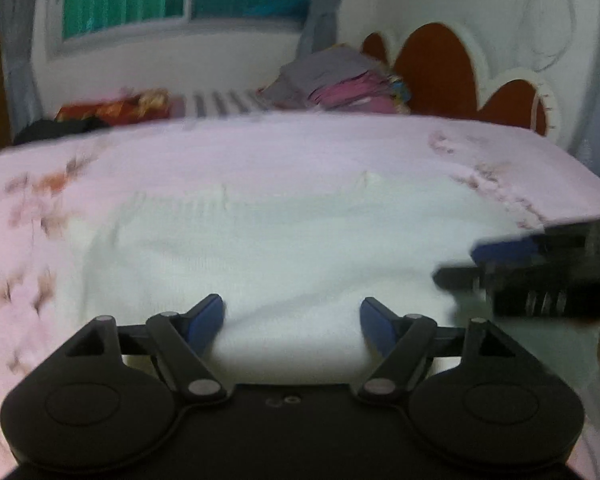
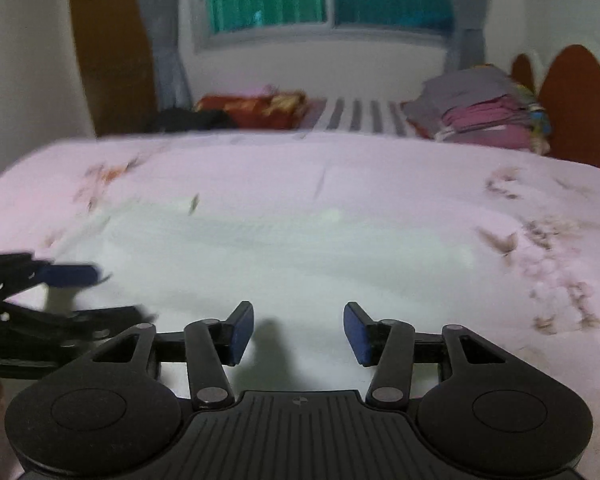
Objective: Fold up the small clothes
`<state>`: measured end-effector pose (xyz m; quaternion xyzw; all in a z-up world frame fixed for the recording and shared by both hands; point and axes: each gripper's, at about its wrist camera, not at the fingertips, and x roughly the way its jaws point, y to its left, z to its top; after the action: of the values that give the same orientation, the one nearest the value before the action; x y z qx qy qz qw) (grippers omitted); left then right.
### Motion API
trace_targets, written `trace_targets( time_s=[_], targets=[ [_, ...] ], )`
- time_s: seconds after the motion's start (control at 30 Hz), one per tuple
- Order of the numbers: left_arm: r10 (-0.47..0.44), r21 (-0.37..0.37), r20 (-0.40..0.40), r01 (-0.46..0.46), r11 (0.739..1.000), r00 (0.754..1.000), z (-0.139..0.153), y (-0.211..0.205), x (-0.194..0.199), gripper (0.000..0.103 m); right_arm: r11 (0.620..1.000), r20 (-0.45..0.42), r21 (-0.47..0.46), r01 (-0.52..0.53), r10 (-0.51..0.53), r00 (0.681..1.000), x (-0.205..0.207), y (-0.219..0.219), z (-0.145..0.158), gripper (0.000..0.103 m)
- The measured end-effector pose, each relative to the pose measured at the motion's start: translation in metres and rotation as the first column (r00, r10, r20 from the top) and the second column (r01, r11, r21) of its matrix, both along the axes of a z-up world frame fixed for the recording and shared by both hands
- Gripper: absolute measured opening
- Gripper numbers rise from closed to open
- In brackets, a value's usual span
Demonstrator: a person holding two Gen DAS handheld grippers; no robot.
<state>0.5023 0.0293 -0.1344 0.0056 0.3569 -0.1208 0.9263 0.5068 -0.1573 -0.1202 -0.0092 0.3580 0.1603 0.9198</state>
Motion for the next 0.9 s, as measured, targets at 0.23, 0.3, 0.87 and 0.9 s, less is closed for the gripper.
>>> trace_targets(
  time_s=[0.23,0.3,0.87,0.9],
  targets=[
    [0.015,-0.037,0.023,-0.014,0.999,1.0,0.011,0.007,-0.019,0.079,1.0,-0.022,-0.006,0.008,-0.008,1.0,-0.012,-0.001,0.001,0.049],
    [0.036,0.001,-0.022,-0.036,0.999,0.999,0.001,0.004,-0.015,0.078,1.0,-0.032,0.011,-0.005,0.005,0.999,-0.016,0.002,-0.001,0.049],
    [0.129,-0.023,-0.009,-0.129,0.991,0.992,0.008,0.02,-0.1,0.073,0.998,-0.077,0.009,0.055,-0.055,0.996,-0.098,-0.01,-0.009,0.048],
    [0.11,-0.035,-0.001,-0.11,0.993,0.994,0.01,0.014,-0.102,0.074,0.998,-0.068,0.038,0.057,-0.054,0.996,-0.102,-0.011,-0.005,0.048]
  ],
)
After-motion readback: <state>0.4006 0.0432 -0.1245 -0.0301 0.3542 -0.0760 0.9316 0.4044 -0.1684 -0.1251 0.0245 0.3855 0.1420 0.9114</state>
